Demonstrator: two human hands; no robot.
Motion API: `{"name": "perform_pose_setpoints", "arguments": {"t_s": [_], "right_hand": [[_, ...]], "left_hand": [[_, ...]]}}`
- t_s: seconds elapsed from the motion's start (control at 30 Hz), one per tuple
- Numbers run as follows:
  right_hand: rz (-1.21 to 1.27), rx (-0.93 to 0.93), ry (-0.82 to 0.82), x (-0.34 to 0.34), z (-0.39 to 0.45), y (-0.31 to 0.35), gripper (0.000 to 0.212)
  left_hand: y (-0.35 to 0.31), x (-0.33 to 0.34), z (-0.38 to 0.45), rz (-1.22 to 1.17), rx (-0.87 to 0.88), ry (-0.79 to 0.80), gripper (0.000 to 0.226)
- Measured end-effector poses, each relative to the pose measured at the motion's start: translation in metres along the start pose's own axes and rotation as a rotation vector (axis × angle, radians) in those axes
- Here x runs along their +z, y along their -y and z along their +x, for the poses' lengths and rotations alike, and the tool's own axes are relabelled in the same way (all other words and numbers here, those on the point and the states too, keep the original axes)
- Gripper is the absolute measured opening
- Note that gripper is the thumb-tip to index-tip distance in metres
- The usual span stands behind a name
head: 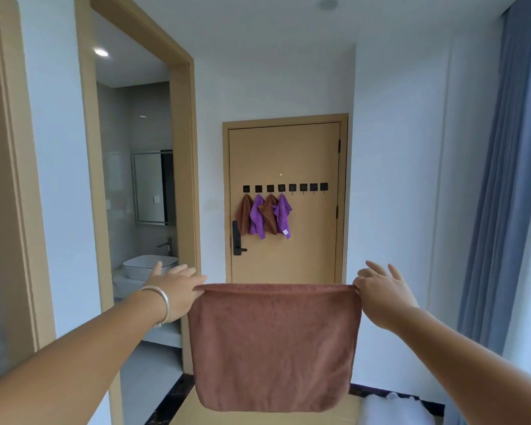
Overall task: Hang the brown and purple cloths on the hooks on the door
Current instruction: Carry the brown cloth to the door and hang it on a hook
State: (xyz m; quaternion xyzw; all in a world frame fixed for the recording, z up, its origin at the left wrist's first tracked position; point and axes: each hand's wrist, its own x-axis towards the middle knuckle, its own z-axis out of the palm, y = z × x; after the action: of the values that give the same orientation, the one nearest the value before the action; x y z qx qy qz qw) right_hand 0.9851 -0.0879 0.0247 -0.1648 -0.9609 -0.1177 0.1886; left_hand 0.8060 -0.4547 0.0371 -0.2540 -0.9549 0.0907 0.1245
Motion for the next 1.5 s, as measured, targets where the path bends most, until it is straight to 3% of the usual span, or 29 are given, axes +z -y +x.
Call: {"name": "perform_pose_setpoints", "arguments": {"t_s": [0.27,0.7,0.97,1.17,1.5], "right_hand": [[-0.040,0.018,0.042,0.064,0.099,0.016,0.042],[-0.105,0.131,-0.025,0.089,0.293,0.043,0.039],[-0.118,0.130,0.057,0.155,0.373,0.041,0.042],[-0.132,0.094,0.077,0.211,0.463,0.020,0.040],[-0.141,0.086,-0.039,0.247,0.628,-0.046,0.035]], "left_hand": [[0.019,0.056,0.124,-0.045,0.051,0.031,0.041],[0.084,0.069,0.340,-0.123,0.130,-0.054,0.044],[0.083,0.133,0.455,-0.125,0.171,-0.022,0.038],[0.071,0.163,0.551,-0.082,0.144,0.010,0.038],[0.041,0.128,0.713,-0.073,0.099,-0.062,0.041]]}}
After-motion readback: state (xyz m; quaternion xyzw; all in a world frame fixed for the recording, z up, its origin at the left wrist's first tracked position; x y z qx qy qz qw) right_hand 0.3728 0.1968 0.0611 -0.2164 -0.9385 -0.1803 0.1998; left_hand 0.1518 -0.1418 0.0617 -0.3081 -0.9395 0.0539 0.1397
